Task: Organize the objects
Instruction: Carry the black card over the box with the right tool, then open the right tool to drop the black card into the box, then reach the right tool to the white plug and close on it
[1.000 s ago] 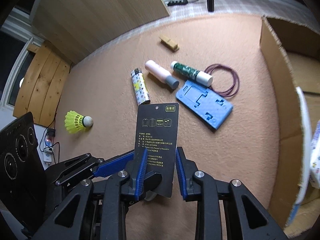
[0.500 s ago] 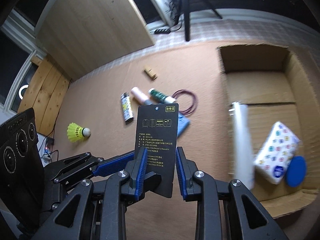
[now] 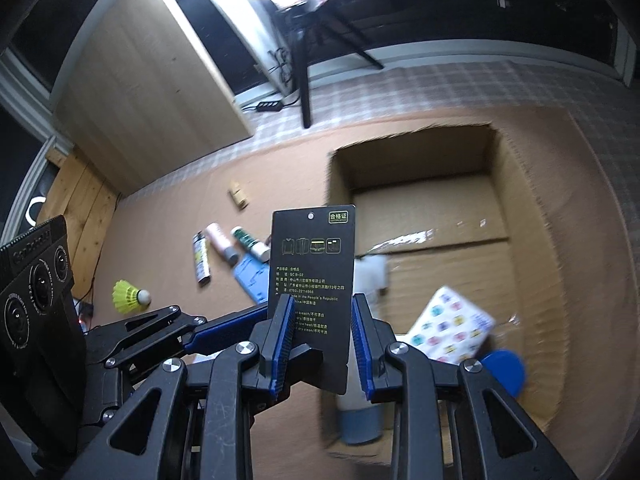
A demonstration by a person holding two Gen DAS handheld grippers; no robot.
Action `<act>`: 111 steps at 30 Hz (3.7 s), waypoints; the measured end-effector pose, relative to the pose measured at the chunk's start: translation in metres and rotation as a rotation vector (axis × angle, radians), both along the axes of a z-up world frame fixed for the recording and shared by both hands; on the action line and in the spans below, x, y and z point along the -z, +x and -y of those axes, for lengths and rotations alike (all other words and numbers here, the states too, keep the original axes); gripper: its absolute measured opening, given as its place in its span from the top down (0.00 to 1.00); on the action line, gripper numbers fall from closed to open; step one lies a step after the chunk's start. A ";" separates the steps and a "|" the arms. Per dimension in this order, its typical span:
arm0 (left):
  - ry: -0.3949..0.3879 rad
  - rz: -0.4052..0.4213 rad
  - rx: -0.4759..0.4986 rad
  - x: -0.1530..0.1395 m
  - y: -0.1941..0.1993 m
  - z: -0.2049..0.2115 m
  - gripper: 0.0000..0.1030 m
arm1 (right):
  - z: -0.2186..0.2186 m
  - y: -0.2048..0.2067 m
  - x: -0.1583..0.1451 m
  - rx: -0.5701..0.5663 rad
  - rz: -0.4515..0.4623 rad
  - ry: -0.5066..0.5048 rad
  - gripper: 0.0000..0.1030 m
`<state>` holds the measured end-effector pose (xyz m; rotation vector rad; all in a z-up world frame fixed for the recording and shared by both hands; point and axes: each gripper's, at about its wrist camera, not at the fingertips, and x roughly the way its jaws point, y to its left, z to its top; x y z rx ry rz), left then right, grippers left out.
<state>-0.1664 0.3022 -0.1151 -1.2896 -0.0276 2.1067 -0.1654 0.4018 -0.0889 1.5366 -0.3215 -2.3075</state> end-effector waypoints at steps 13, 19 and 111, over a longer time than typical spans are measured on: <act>0.002 0.002 0.015 0.007 -0.019 -0.043 0.64 | -0.038 -0.025 0.004 0.015 -0.011 0.032 0.75; 0.001 -0.002 0.018 0.009 -0.025 -0.044 0.53 | -0.039 -0.028 0.003 0.018 -0.036 0.067 0.67; -0.102 0.109 -0.124 0.096 0.062 0.187 0.50 | 0.128 0.071 0.090 -0.096 0.185 -0.064 0.61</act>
